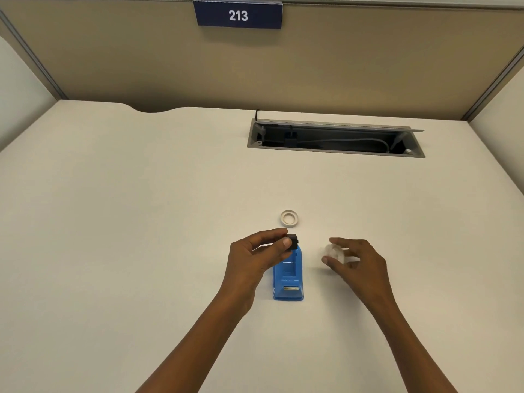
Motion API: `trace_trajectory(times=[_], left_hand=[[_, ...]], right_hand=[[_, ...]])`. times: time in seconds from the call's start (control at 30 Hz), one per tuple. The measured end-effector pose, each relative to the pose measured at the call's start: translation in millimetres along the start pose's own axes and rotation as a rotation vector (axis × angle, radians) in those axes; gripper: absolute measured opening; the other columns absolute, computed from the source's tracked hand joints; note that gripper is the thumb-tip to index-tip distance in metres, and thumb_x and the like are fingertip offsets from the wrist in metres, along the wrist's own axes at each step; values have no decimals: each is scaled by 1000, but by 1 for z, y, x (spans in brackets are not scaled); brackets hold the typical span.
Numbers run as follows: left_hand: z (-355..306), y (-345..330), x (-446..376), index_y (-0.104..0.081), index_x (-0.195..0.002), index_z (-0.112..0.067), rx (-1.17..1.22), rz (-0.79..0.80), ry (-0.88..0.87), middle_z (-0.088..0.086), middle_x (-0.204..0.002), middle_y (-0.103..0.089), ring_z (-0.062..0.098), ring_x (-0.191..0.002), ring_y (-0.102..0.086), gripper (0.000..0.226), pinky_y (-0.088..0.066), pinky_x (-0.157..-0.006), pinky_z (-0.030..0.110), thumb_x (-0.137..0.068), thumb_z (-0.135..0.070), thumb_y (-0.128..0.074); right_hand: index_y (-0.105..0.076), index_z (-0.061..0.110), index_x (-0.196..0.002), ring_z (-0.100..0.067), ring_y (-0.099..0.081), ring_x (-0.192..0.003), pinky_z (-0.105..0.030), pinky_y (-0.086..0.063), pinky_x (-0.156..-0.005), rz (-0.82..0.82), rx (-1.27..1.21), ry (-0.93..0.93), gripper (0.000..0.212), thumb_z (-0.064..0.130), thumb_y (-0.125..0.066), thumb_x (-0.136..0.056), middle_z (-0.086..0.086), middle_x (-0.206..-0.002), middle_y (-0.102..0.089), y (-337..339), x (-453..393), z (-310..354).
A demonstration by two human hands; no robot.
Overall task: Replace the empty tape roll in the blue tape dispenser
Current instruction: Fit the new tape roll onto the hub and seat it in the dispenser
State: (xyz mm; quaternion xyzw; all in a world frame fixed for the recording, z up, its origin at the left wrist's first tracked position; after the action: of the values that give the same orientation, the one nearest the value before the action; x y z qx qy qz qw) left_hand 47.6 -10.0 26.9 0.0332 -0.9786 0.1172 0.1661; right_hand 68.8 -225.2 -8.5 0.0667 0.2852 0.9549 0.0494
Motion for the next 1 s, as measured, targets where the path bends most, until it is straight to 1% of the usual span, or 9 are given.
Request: trace_trajectory(times=[0.07, 0.23, 0.37, 0.5, 0.57, 0.67, 0.8, 0.93, 1.0], left_hand=[[-1, -2, 0, -72, -99, -15, -9, 5, -5, 3, -94, -76, 17, -87, -72, 21, -56, -82, 25, -78, -10, -71], [-3, -4, 1, -73, -98, -16, -36, 13, -7, 4, -94, -76, 18, -86, -72, 22, -54, -87, 31, -76, -12, -73], [-3, -6, 1, -73, -98, -17, -54, 21, -6, 4, -93, -76, 18, -86, -72, 23, -53, -88, 32, -75, -14, -73], [-5, -9, 3, -73, -99, -19, -50, 51, -11, 2, -94, -76, 18, -89, -71, 23, -55, -85, 28, -76, -13, -71], [-6, -10, 3, -73, -99, -22, -68, 51, -21, 1, -97, -76, 17, -92, -71, 24, -55, -84, 27, -76, -14, -71], [-7, -9, 3, -72, -102, -19, -67, 55, -24, 2, -101, -75, 17, -94, -70, 26, -55, -85, 27, -77, -14, -70], [-8, -9, 3, -73, -101, -20, -59, 59, -26, -1, -97, -76, 15, -90, -71, 25, -56, -80, 20, -77, -13, -70], [-8, -10, 4, -71, -105, -15, -97, 70, -35, 4, -101, -75, 18, -91, -71, 26, -56, -84, 26, -78, -14, -70], [-9, -12, 4, -71, -105, -15, -107, 76, -49, 5, -101, -75, 17, -90, -71, 27, -57, -81, 25, -79, -13, -69]], right_hand=[[-67, 22, -108, -18, -63, -96, -11, -52, -64, 34, -147, -27, 41, 20, -80, -70, 2, -112, -64, 0, 3, 8], [-66, 25, -109, -7, -66, -94, -10, -50, -64, 217, -418, -46, 45, 9, -79, -69, 6, -111, -68, -7, 14, 37], [-65, 24, -110, -15, -67, -99, -20, -54, -73, 324, -518, 15, 49, 3, -78, -68, 2, -110, -70, -10, 21, 57], [-65, 22, -113, -16, -67, -102, -27, -55, -82, 355, -528, 65, 50, 3, -77, -69, 3, -111, -71, -12, 21, 68], [-64, 21, -114, -15, -67, -102, -26, -55, -81, 364, -537, 87, 49, 3, -76, -69, 3, -112, -71, -11, 21, 72], [-64, 21, -114, -15, -67, -102, -25, -55, -80, 373, -545, 112, 49, 5, -76, -69, 3, -111, -71, -10, 20, 76], [-64, 20, -115, -18, -66, -103, -28, -56, -83, 374, -519, 124, 50, 4, -76, -69, 2, -112, -71, -11, 20, 76], [-64, 18, -116, -20, -66, -103, -31, -56, -86, 391, -505, 131, 51, 2, -76, -70, -2, -114, -70, -12, 20, 77], [-64, 18, -117, -19, -66, -103, -31, -56, -86, 402, -492, 137, 51, 3, -76, -70, -2, -114, -70, -13, 20, 78]])
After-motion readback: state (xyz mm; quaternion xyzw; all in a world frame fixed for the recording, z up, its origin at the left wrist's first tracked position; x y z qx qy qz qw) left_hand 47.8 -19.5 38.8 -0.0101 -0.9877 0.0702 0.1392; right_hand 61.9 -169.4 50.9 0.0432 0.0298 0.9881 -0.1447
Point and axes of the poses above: each hand's wrist, its own x-axis away from the middle knuckle, its own y-axis out of the back of the hand, z = x × y, the point moved 7 cm from there along -x, towards the middle knuckle
